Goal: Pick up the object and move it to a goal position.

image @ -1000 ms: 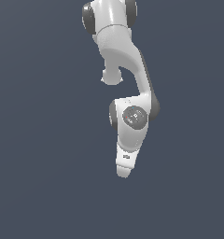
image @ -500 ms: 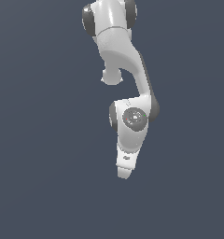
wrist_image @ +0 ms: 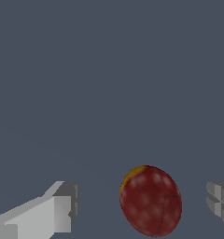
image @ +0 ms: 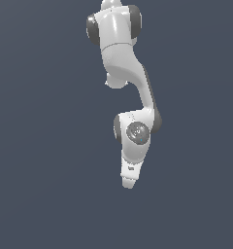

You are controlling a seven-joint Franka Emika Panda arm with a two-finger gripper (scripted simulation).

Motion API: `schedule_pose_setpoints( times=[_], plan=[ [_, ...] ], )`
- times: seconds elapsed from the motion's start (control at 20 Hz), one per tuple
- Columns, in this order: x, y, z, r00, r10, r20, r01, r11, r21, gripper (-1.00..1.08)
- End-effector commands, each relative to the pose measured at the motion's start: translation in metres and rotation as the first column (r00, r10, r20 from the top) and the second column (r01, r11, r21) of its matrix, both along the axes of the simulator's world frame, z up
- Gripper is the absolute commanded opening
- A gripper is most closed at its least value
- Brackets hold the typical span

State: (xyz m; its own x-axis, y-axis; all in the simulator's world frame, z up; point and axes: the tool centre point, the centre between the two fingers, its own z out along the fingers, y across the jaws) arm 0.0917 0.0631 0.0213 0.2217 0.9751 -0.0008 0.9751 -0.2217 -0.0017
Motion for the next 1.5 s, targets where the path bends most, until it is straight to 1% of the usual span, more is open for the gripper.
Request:
schedule_pose_setpoints(
  times=[0.0, 0.15, 0.2, 0.95, 1.2, 1.45],
  plan=[
    [0.001, 0.000, -0.005, 1.000, 0.000, 0.002, 0.000, 1.000, 0.000, 1.00],
    [0.002, 0.000, -0.004, 1.000, 0.000, 0.002, 0.000, 1.000, 0.000, 1.00],
    [0.002, 0.000, -0.004, 1.000, 0.000, 0.002, 0.000, 1.000, 0.000, -1.00],
    [-0.001, -0.003, -0.004, 1.000, 0.000, 0.002, 0.000, 1.000, 0.000, -1.00],
    [-0.009, -0.013, -0.002, 1.000, 0.000, 0.001, 0.000, 1.000, 0.000, -1.00],
    [-0.022, -0.031, 0.000, 1.000, 0.000, 0.001, 0.000, 1.000, 0.000, -1.00]
  ],
)
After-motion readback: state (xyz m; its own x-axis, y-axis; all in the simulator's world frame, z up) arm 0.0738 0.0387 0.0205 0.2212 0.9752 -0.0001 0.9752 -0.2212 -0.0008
